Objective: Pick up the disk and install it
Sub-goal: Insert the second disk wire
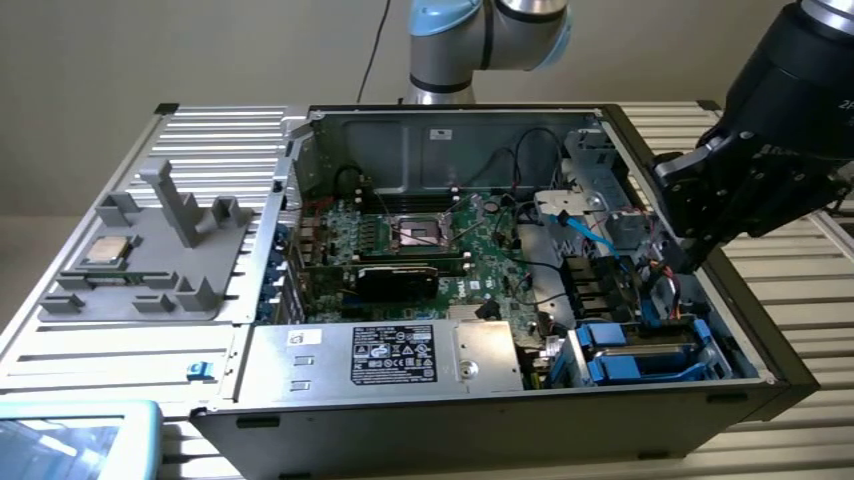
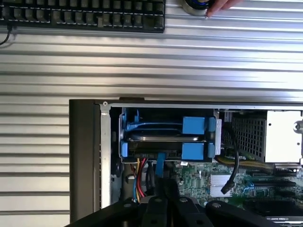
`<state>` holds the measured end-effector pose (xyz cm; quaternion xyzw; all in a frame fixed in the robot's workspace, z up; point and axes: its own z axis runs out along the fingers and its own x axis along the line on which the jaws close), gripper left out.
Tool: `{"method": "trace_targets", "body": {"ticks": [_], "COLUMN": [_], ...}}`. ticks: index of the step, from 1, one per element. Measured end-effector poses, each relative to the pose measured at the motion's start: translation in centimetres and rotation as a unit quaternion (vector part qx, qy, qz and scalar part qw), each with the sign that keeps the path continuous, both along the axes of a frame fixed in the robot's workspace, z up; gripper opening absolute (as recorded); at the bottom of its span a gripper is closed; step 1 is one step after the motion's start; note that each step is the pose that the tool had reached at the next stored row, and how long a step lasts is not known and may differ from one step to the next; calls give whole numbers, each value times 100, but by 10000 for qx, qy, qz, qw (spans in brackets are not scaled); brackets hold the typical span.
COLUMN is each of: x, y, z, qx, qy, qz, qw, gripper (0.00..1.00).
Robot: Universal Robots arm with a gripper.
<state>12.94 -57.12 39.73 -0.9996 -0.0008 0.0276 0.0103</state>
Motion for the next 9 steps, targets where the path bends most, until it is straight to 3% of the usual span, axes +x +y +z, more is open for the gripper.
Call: {"method": "trace_targets", "body": {"ticks": [2,9], "x": [-1,-2], "y": [43,47], "z": [0,0], "qx": [-16,-19], "qy": [0,5], "qz": [0,1], "qw": [10000,10000], "gripper": [11,11]}}
